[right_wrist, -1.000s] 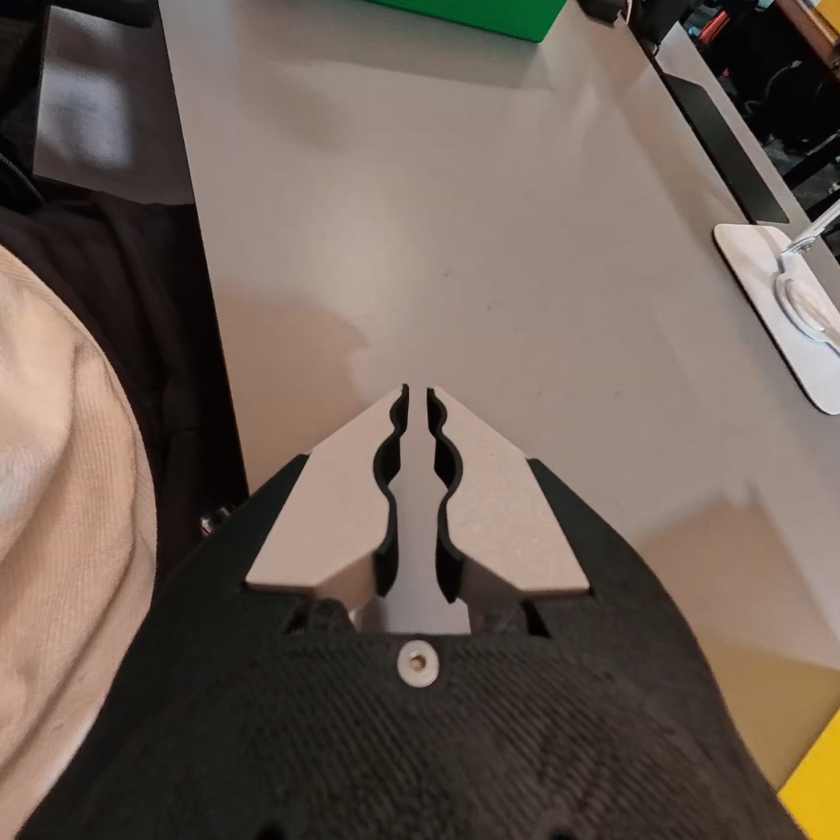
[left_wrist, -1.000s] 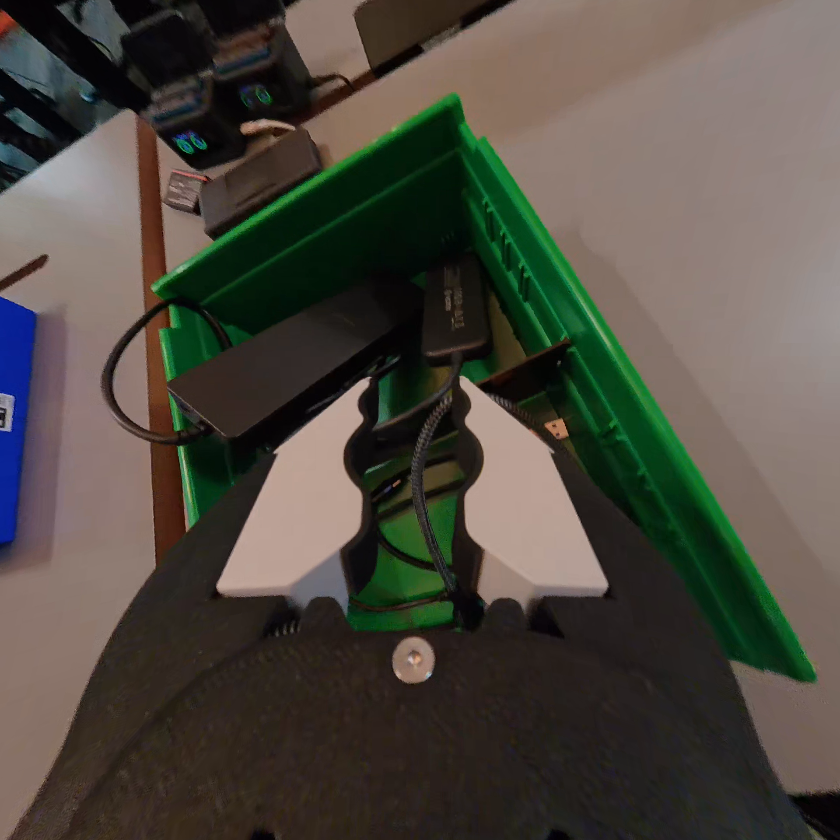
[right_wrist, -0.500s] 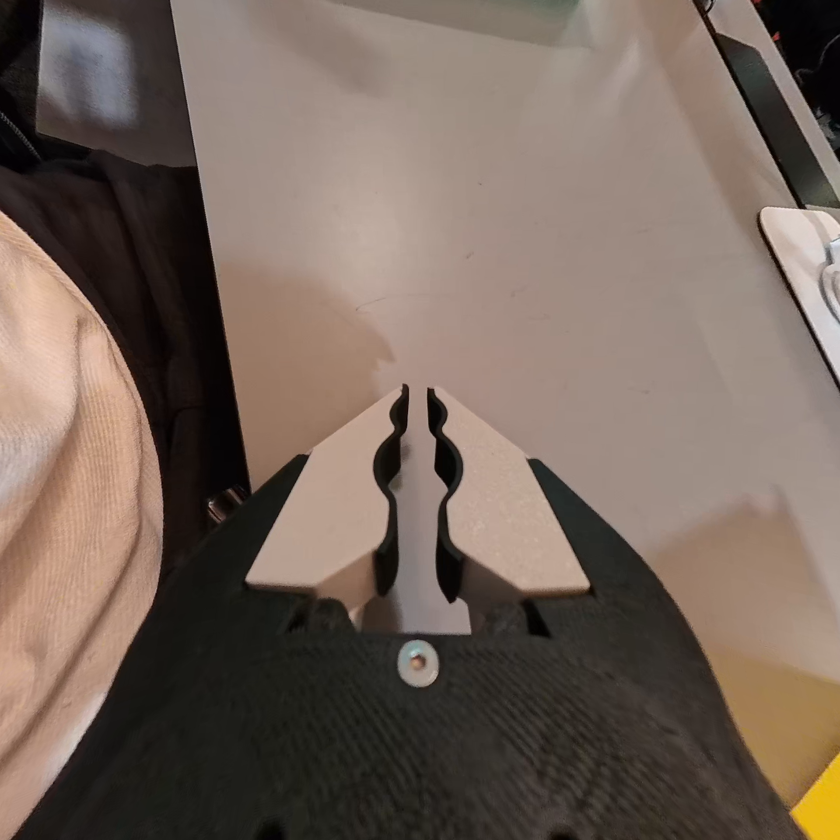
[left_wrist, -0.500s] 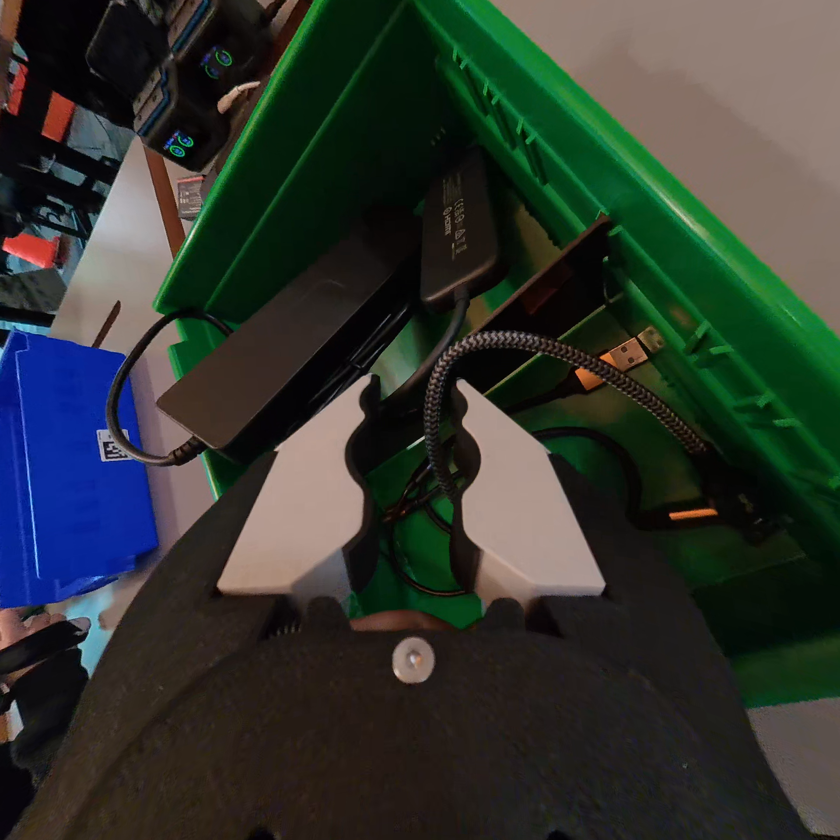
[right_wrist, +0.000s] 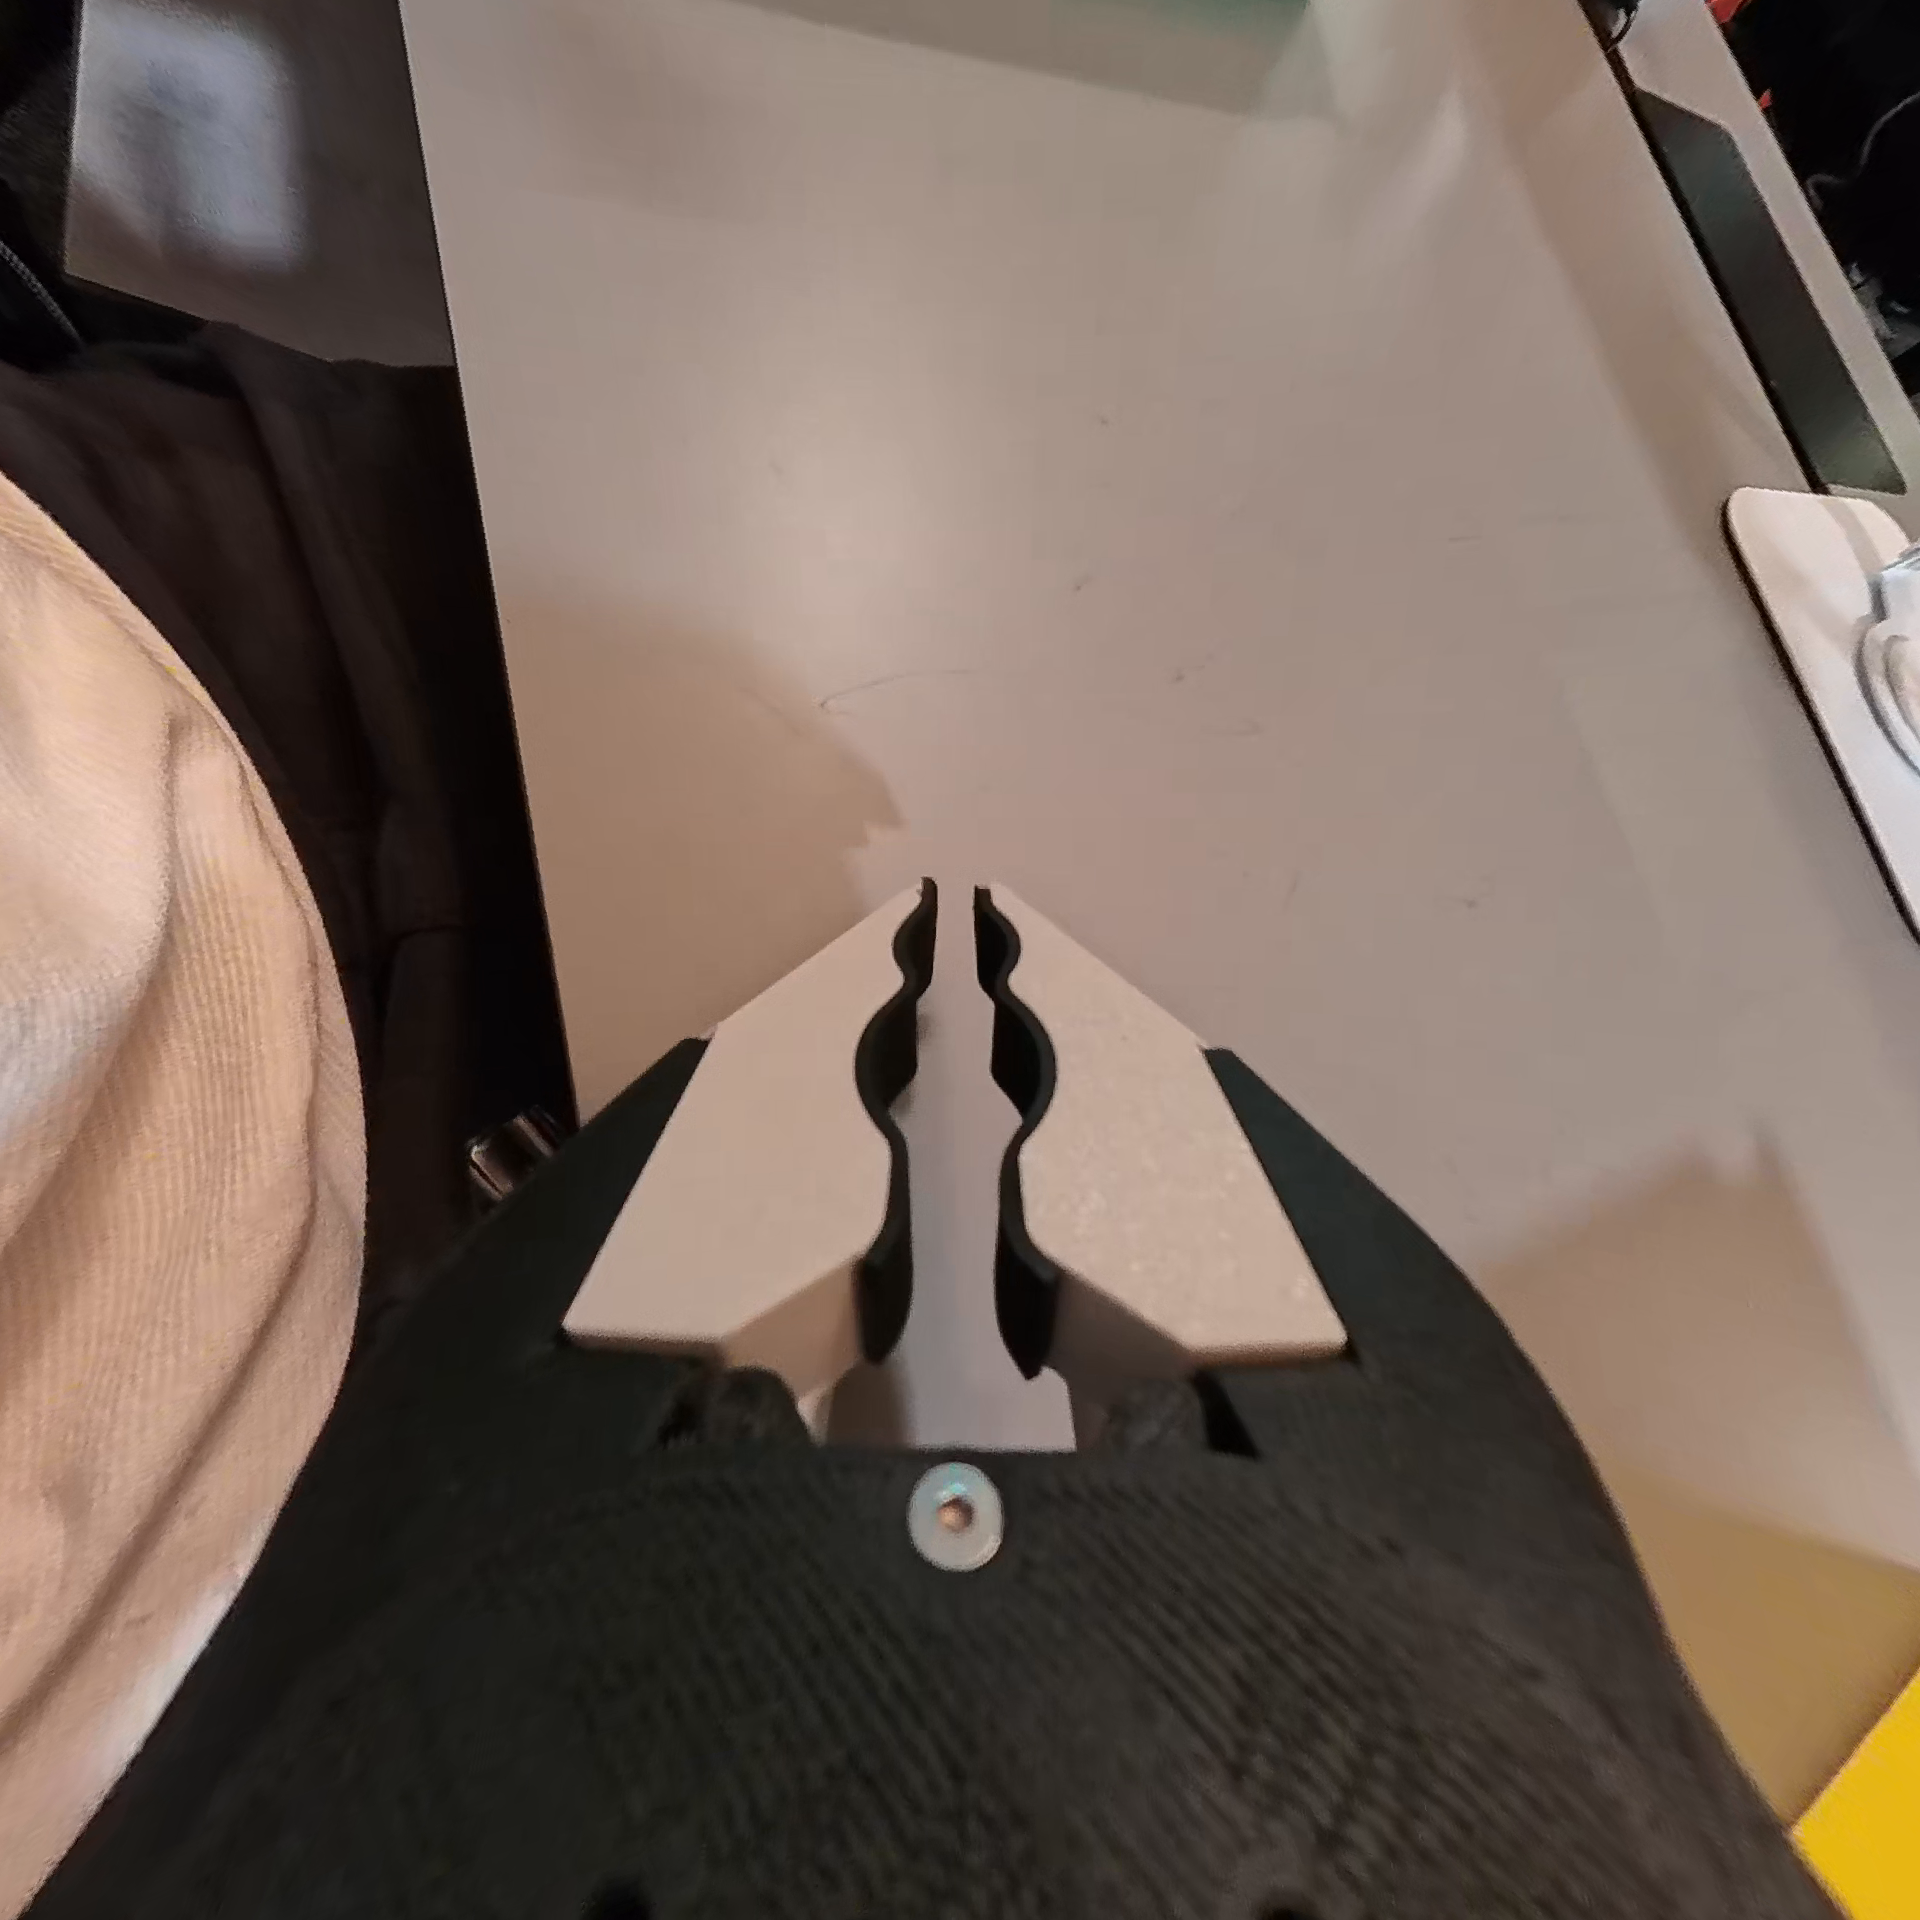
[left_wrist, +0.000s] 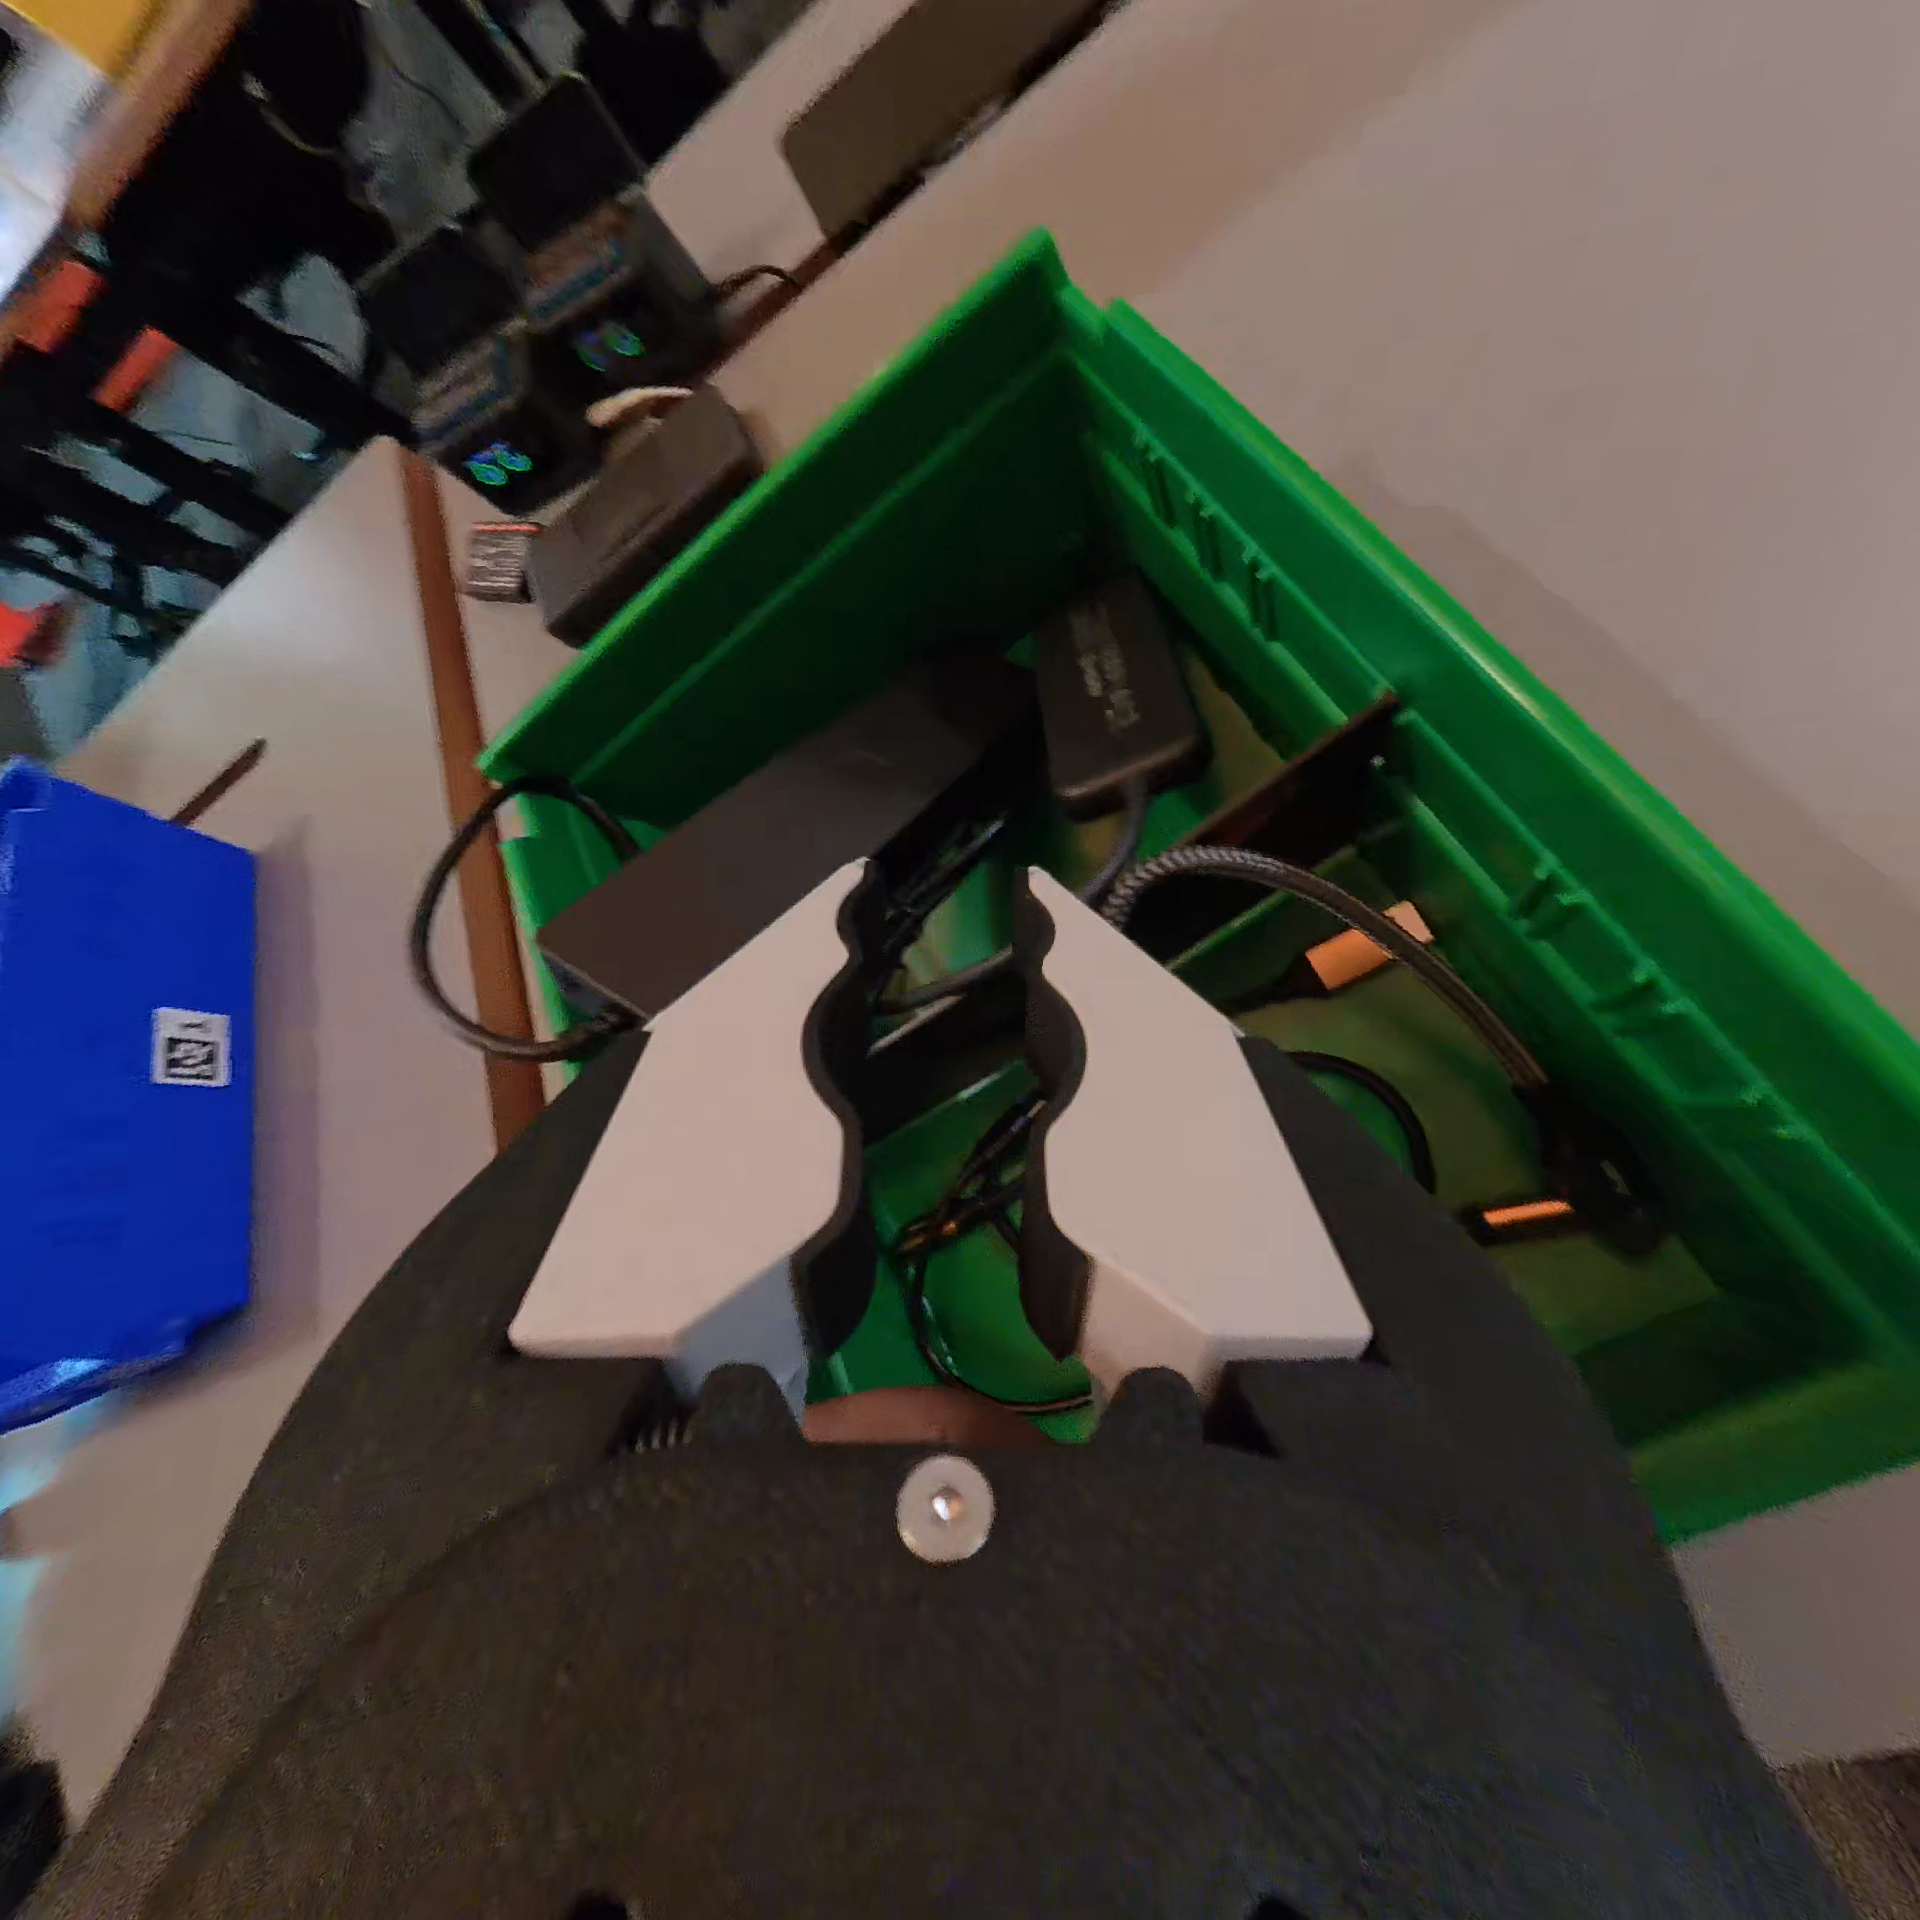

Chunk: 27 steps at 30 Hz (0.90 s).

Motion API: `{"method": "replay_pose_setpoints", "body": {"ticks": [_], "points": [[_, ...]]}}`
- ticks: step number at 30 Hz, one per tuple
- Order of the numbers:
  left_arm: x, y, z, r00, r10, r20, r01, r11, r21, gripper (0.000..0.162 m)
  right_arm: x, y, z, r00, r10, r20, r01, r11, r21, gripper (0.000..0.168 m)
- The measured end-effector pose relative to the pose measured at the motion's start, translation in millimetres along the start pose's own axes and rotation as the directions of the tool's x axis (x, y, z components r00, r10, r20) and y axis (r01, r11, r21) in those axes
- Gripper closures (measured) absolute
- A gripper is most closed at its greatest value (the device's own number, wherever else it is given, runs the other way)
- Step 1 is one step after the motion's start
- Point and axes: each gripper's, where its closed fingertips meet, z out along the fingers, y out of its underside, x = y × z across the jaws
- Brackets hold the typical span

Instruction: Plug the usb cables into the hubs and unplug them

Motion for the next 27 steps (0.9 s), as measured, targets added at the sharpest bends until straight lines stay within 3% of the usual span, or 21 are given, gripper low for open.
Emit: {"method": "replay_pose_setpoints", "body": {"ticks": [5, 13, 19, 22, 27], "points": [[6, 14, 8, 0.998, 0.067, -0.002, -0.067, 0.994, -0.092, 0.134, 0, 1, 0, 1.0, 0.005, 0.002, -0.005, 1.0, -0.001, 0.162], [15, 14, 9, 0.996, 0.087, -0.033, -0.09, 0.99, -0.108, 0.134, 1, 0, 0, 1.0, 0.0, -0.001, 0.0, 1.0, -0.001, 0.162], [19, 14, 12, 0.991, 0.128, -0.048, -0.133, 0.985, -0.107, 0.141, 0, 1, 1, 1.0, -0.002, 0.0, 0.002, 1.0, -0.004, 0.162], [25, 14, 13, 0.988, 0.132, -0.082, -0.14, 0.984, -0.107, 0.158, 0, 1, 1, 1.0, -0.004, 0.003, 0.004, 1.0, -0.006, 0.162], [12, 4, 13, 0.991, 0.129, -0.021, -0.13, 0.989, -0.073, 0.161, -1, 1, 2, 1.0, -0.011, 0.005, 0.011, 1.0, -0.011, 0.162]]}}
